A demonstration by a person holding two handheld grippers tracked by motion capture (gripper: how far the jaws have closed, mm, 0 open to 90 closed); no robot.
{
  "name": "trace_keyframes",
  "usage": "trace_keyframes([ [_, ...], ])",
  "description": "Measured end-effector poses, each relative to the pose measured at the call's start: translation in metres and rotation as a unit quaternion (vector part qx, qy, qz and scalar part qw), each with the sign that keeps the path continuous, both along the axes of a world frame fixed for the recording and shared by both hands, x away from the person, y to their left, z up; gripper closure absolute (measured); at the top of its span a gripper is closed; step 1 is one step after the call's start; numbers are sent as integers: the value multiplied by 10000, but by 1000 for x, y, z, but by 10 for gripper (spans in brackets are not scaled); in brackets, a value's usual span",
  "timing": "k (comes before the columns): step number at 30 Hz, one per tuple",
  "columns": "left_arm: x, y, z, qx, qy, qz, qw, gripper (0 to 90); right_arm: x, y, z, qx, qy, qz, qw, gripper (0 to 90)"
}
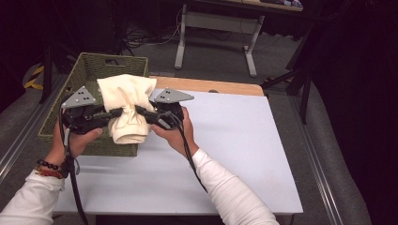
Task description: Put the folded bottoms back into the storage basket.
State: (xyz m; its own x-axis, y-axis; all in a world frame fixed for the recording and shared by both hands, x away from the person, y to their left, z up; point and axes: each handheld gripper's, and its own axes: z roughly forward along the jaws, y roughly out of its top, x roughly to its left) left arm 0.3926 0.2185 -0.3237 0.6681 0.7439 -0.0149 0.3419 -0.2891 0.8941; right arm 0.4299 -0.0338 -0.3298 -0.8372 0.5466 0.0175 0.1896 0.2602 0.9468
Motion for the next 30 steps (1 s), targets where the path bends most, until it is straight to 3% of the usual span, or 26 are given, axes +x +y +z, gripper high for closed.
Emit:
trace_keyframes([
  [10, 17, 20, -1, 174, 96, 251, 9995, 709, 22, 28, -5, -69, -99, 84, 9999, 660],
  [21, 38, 36, -3, 164, 273, 494, 9983, 709, 45, 53, -4, -197, 95, -60, 9997, 656],
  [30, 59, 46, -4, 310, 475, 656, 9962, 708, 62, 71, -8, -319, 212, -221, 9990, 657],
])
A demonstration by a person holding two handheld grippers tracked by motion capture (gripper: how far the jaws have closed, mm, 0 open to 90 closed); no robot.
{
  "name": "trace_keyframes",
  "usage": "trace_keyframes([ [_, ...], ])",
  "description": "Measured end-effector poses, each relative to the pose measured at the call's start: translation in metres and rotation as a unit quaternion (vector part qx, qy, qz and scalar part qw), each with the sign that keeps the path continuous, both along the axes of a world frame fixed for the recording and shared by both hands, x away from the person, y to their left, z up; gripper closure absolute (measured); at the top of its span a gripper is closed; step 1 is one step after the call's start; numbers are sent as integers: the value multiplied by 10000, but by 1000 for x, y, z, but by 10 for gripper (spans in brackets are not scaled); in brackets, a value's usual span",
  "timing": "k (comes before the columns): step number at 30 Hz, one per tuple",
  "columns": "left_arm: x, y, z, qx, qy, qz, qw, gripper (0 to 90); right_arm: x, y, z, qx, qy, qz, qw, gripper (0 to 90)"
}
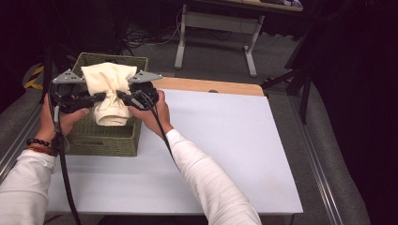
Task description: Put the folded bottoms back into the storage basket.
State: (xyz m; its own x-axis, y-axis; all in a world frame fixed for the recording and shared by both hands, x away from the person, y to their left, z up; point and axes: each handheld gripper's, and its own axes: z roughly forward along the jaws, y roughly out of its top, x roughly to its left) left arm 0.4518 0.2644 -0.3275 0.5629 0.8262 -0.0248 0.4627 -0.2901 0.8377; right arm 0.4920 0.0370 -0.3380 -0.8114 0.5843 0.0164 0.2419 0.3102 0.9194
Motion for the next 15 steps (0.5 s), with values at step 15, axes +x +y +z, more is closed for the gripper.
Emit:
trace_keyframes([
  [15, 22, 25, -16, 186, 445, 268, 9985, 704, 20, 39, -16, -313, 385, -219, 9985, 649],
])
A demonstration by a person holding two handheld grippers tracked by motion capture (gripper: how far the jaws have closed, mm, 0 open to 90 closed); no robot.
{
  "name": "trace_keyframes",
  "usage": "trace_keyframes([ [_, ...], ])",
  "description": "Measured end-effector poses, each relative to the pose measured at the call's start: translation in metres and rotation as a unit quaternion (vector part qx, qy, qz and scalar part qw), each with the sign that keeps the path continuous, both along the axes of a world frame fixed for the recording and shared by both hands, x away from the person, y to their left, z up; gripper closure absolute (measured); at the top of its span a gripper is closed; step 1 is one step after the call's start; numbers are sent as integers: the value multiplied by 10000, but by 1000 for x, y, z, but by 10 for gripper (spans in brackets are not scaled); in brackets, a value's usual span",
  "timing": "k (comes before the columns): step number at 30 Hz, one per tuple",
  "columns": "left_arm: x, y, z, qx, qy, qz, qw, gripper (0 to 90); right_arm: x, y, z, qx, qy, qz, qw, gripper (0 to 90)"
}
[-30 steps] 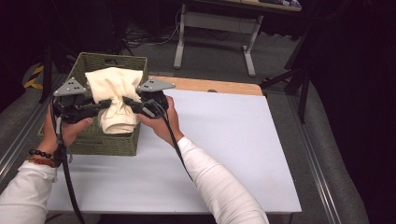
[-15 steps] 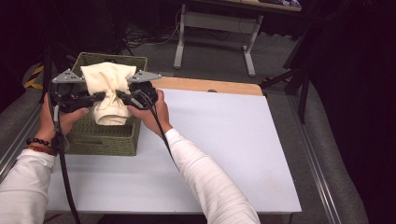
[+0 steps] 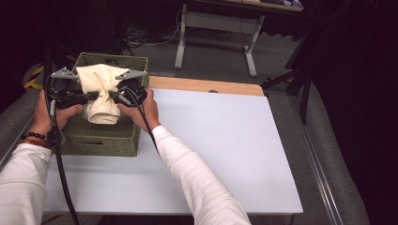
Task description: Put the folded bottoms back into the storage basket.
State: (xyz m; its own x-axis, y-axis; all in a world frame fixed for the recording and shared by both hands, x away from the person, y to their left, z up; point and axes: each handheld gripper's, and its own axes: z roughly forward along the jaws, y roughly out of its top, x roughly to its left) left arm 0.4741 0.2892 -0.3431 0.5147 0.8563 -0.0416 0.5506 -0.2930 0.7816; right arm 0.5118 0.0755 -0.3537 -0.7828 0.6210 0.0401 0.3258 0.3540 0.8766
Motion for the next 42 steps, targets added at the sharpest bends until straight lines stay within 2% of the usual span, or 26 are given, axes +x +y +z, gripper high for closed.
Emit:
trace_keyframes([
  [5, 9, 1, -11, -42, 191, 114, 9997, 703, 6, 9, -4, -389, 53, -18, 9992, 657],
  [10, 16, -3, -14, 257, 310, 153, 9991, 703, 11, 13, -8, -663, 110, -36, 9977, 662],
  [13, 21, -3, -18, 378, 446, 173, 9981, 702, 12, 19, -8, -1053, 25, 90, 9944, 658],
  [15, 25, -4, -23, 453, 541, 183, 9973, 703, 13, 25, -9, -1370, 89, 163, 9904, 657],
  [18, 29, -5, -27, 525, 616, 188, 9965, 703, 11, 31, -10, -1643, 6, 166, 9863, 646],
  [20, 32, -6, -29, 553, 678, 167, 9960, 702, 11, 32, -10, -1730, -27, 132, 9848, 627],
  [23, 37, -9, -33, 688, 737, 159, 9948, 700, 10, 32, -10, -1777, 13, 79, 9841, 529],
  [24, 39, -10, -35, 743, 804, 182, 9938, 697, 9, 31, -10, -1768, 14, -20, 9842, 509],
  [28, 48, -10, -43, 953, 1004, 402, 9896, 668, 10, 24, -9, -1525, 167, -88, 9881, 445],
  [31, 53, -6, -42, 892, 994, 863, 9873, 581, 8, 16, -8, -1289, 113, 22, 9916, 441],
  [34, 54, -8, -42, 1014, 939, 950, 9858, 561, 5, 5, -5, -1038, 17, 112, 9945, 444],
  [35, 54, -9, -43, 1067, 971, 966, 9848, 561, 3, 2, -4, -996, -12, 121, 9950, 443],
  [36, 54, -11, -42, 1221, 939, 1006, 9829, 552, 1, -1, -3, -978, -22, 154, 9951, 444],
  [37, 53, -12, -41, 1238, 883, 1004, 9833, 554, 0, -4, -2, -920, -77, 201, 9955, 444],
  [38, 52, -12, -40, 1169, 856, 942, 9849, 576, -3, -7, -1, -894, -148, 234, 9956, 444],
  [39, 51, -13, -39, 1158, 841, 908, 9855, 608, -6, -10, 1, -888, -210, 239, 9955, 444],
  [41, 51, -16, -38, 1104, 900, 612, 9879, 711, -12, -17, 4, -753, -282, 333, 9962, 445],
  [42, 50, -20, -38, 1173, 928, 486, 9876, 747, -16, -21, 6, -665, -336, 338, 9966, 450],
])
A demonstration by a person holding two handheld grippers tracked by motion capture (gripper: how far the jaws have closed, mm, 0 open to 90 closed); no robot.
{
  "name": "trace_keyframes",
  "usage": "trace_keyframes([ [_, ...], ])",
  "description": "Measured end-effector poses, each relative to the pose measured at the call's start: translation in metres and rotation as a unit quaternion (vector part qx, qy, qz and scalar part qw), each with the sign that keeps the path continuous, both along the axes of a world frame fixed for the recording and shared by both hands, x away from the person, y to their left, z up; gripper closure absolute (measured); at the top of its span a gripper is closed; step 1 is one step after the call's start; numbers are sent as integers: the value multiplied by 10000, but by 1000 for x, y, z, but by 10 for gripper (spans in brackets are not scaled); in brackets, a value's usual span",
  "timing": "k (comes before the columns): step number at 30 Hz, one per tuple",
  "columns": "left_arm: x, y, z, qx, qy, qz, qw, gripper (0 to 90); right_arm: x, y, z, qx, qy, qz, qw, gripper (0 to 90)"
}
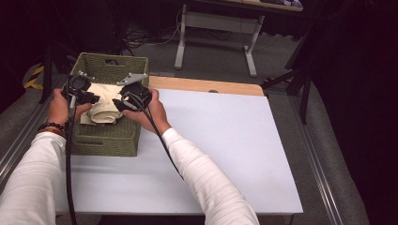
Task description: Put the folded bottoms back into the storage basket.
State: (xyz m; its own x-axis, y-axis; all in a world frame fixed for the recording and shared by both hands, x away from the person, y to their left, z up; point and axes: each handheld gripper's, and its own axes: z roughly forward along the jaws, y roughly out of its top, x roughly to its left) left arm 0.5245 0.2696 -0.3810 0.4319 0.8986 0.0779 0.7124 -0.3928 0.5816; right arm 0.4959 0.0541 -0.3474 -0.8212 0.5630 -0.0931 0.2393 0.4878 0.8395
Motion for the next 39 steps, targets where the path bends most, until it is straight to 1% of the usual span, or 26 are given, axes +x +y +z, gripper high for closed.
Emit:
trace_keyframes([
  [1, 0, -3, 0, 67, 24, -117, 9999, 779, -4, -4, 2, 48, -39, 39, 10000, 452],
  [2, 0, -8, 0, 30, 131, -274, 9995, 811, -7, -9, 3, 78, -79, 81, 9999, 452],
  [3, 0, -10, -1, 33, 171, -347, 9992, 833, -12, -15, 4, 89, -146, 91, 9998, 452],
  [4, 0, -13, -2, 16, 263, -429, 9987, 838, -15, -18, 5, 97, -195, 108, 9997, 452],
  [5, 1, -16, -4, 9, 400, -515, 9979, 842, -19, -24, 6, 138, -200, 133, 9996, 452],
  [6, 2, -20, -7, 169, 504, -554, 9971, 840, -23, -29, 7, 169, -201, 135, 9996, 451],
  [7, 3, -23, -11, 328, 570, -559, 9963, 841, -27, -35, 8, 204, -225, 133, 9995, 451],
  [8, 4, -24, -13, 362, 641, -555, 9957, 845, -31, -41, 10, 265, -222, 177, 9992, 451],
  [9, 5, -24, -15, 350, 731, -546, 9952, 845, -35, -46, 11, 301, -235, 200, 9991, 451],
  [11, 6, -23, -17, 352, 756, -540, 9951, 849, -42, -57, 13, 307, -308, 200, 9989, 446],
  [14, 7, -23, -20, 409, 910, -585, 9933, 855, -52, -75, 14, 384, -349, 165, 9985, 433],
  [16, 8, -21, -22, 334, 1044, -586, 9922, 856, -60, -87, 14, 441, -380, 124, 9982, 421],
  [17, 8, -20, -22, 348, 1055, -598, 9920, 856, -63, -94, 13, 471, -393, 82, 9981, 415],
  [18, 8, -20, -22, 304, 1036, -570, 9925, 856, -67, -101, 12, 497, -410, 55, 9979, 408],
  [19, 8, -19, -23, 277, 1044, -548, 9926, 857, -71, -108, 11, 510, -461, 32, 9976, 402],
  [20, 8, -19, -23, 300, 1050, -551, 9925, 858, -77, -116, 9, 521, -564, -35, 9970, 386],
  [21, 8, -19, -23, 305, 1024, -528, 9929, 858, -80, -122, 8, 503, -620, -63, 9968, 381],
  [22, 7, -20, -23, 319, 1016, -531, 9929, 858, -83, -128, 6, 512, -632, -98, 9966, 378],
  [25, 7, -19, -23, 334, 1018, -530, 9928, 862, -97, -150, -2, 388, -797, -231, 9958, 357],
  [29, 8, -19, -23, 345, 1004, -538, 9929, 864, -112, -177, -10, 342, -952, -316, 9944, 337],
  [30, 7, -19, -23, 334, 1013, -533, 9929, 864, -115, -183, -12, 341, -977, -339, 9941, 327],
  [32, 7, -19, -23, 324, 1009, -530, 9930, 864, -122, -196, -15, 426, -1038, -327, 9932, 318],
  [33, 7, -19, -24, 319, 1001, -525, 9931, 864, -124, -200, -16, 420, -1052, -336, 9930, 315],
  [36, 7, -20, -24, 362, 982, -520, 9931, 864, -131, -215, -19, 463, -1143, -396, 9916, 306],
  [38, 7, -21, -24, 417, 983, -540, 9928, 864, -133, -222, -22, 502, -1087, -414, 9919, 299],
  [39, 7, -22, -24, 426, 959, -525, 9931, 864, -134, -224, -23, 496, -1068, -418, 9922, 291],
])
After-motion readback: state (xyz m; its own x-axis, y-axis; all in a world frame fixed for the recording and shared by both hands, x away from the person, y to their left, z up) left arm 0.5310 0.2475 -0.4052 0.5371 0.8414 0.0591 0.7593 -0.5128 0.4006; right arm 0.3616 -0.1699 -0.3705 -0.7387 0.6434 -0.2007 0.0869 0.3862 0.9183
